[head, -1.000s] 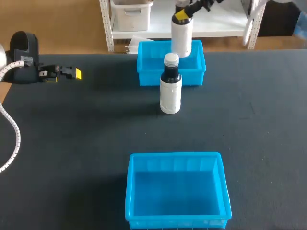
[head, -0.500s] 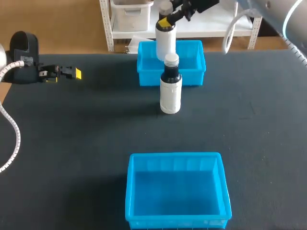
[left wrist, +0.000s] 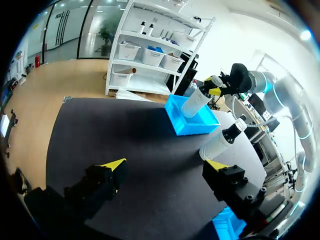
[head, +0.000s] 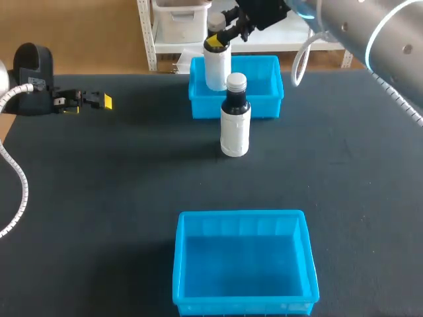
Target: Pick up the bottle, and place it in the far bin if it is heavy, or in the near bin if it is light.
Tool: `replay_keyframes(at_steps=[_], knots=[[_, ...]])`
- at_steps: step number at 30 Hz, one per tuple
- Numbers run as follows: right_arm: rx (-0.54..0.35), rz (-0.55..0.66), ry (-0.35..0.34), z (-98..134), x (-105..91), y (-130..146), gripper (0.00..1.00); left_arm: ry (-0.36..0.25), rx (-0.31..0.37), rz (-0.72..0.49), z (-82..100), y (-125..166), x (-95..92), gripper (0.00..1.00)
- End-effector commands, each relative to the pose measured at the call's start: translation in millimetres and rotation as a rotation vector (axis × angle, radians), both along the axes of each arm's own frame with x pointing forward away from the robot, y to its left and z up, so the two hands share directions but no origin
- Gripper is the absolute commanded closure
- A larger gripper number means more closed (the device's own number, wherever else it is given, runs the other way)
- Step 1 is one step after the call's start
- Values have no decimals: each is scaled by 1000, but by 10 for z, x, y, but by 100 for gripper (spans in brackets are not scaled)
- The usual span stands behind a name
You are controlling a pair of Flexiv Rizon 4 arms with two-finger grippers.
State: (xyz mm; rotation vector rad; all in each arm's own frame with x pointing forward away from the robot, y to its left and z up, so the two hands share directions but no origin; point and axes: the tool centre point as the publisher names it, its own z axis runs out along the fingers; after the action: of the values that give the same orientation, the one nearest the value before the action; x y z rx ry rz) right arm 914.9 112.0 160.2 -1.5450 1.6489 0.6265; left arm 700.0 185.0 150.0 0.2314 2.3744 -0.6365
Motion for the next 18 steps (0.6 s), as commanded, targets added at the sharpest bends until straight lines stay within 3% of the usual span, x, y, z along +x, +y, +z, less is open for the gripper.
replay_keyframes(at_steps=[1,18], knots=[[-13,297,242,-39,205,71,100,0,0,0,0,0,0,0],[-18,320,329,-284,240,181,100,0,0,0,0,0,0,0]])
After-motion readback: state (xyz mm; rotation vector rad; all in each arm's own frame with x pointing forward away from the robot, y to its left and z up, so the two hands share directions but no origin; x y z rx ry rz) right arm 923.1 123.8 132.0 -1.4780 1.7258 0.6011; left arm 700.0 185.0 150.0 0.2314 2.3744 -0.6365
